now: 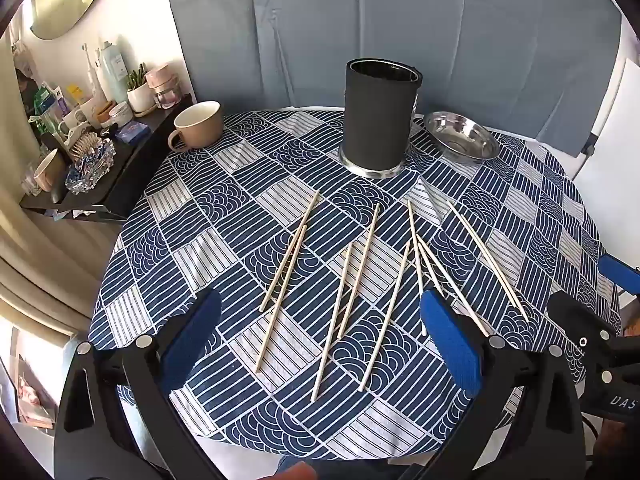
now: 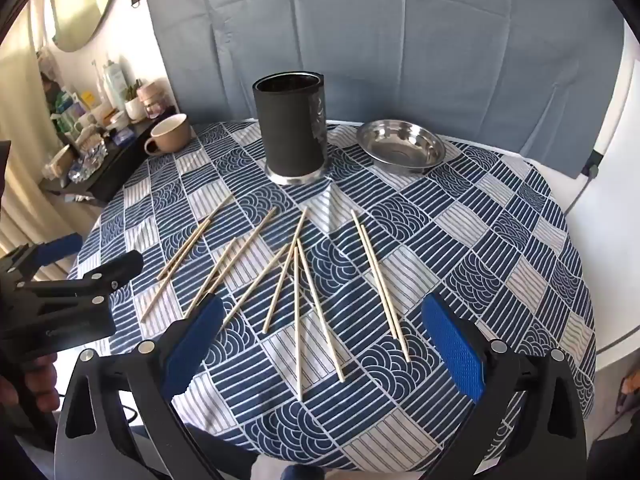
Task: Organize utensils
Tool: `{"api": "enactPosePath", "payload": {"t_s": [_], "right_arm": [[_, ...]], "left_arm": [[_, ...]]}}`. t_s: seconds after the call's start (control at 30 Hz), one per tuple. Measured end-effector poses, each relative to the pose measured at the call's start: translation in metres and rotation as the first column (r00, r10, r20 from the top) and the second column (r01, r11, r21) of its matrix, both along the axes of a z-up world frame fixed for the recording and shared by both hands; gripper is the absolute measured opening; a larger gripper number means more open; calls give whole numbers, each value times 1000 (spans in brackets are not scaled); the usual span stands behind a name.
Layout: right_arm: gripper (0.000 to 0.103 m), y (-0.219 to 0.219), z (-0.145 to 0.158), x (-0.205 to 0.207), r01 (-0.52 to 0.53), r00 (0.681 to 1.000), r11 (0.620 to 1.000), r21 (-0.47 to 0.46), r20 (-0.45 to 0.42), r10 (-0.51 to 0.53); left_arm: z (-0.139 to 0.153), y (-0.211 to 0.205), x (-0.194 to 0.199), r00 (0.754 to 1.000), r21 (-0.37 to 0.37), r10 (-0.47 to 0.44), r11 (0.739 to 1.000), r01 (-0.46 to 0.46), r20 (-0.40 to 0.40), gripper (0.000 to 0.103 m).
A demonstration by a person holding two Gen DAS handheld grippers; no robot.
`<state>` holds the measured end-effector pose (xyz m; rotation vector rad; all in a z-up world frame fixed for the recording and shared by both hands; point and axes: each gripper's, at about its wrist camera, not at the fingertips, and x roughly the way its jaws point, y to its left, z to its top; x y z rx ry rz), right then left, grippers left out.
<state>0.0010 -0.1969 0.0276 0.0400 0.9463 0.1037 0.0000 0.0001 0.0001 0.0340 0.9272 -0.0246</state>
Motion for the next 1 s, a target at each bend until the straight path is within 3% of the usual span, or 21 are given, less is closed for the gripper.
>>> {"api": "enactPosePath", "payload": {"t_s": [1.0], "right_arm": [[95,6,-7,-2,0,1000,1000,-17,-29,0]], "left_arm": [[-6,6,1,1000,0,8,1000,-8,-24,97]]}}
